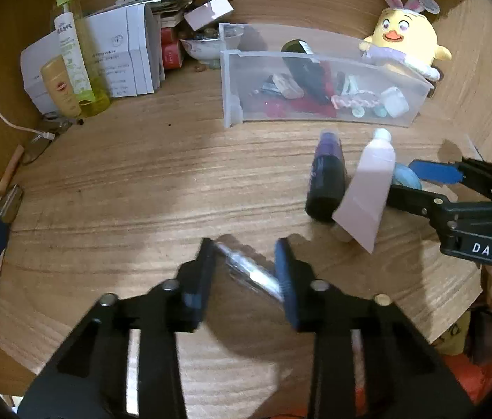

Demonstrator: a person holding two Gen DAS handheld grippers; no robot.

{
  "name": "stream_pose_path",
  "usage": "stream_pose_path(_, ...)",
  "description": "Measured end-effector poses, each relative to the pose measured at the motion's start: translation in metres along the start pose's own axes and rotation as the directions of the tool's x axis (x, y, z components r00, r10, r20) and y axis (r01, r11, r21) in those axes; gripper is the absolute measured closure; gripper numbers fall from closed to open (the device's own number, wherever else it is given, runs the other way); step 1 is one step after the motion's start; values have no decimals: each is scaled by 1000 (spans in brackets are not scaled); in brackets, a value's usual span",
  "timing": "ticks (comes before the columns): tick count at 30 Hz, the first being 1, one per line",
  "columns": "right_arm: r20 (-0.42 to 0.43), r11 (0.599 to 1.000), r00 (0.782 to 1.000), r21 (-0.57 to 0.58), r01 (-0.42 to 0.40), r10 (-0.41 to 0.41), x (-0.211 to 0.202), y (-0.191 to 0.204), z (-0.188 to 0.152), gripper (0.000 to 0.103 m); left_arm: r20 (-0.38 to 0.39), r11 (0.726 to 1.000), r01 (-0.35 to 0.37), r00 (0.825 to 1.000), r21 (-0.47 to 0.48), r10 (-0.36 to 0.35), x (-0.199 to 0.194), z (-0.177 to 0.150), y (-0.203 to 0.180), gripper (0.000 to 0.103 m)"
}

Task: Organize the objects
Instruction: 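Move the left tool to the white pen while the right tool approaches the blue tape, then grasp the white pen with the left tool while the right tool grasps the blue tape roll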

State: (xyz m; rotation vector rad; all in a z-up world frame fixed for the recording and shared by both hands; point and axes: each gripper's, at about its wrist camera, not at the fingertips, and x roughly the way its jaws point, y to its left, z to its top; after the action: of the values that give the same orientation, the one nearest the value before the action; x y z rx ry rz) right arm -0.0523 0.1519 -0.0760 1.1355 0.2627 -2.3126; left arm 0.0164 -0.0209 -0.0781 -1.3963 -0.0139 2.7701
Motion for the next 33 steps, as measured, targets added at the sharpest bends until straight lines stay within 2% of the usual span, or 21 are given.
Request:
stream_pose_path(3,6,1000,1000,11,-8,8,-1,-2,0,59,1,1000,14,1000,-10,-14,4,6,2,79)
stream_pose_path(7,14,1000,1000,27,-14,14,-3,-5,-3,66,-15,999,37,999,-20,-37,9,15,3,79)
stream_pose_path(11,24,999,1000,33,-14,13,-7,-7,-8,66,-41,998,55,998,-25,-56,3,16,-1,78)
stream_pose_path(16,41,999,999,47,-23,21,-10,-10,-14,66,-44,1000,-12,999,-6,12,-5,8,-8,59)
stream_pose_path(21,58,997,998,59,-44,40,-14,-12,-20,66,-91,1000,-12,996,0,12,-7,-4,-17,58)
stream_pose_path(27,74,994,995,83,-66,60,-18,-17,-25,66,-111,999,4,994,45,1,-12,-13,-37,58)
stream_pose_path(29,79,994,995,85,-71,64,-19,-17,-26,66,-107,999,11,994,51,-5,-12,-14,-39,62)
stream_pose_path(31,81,994,995,83,-73,66,-19,-17,-28,66,-107,999,7,994,49,-2,-13,-13,-37,77)
stream_pose_path(33,82,994,994,82,-74,67,-20,-17,-29,66,-107,999,12,994,34,-8,-13,-12,-31,82)
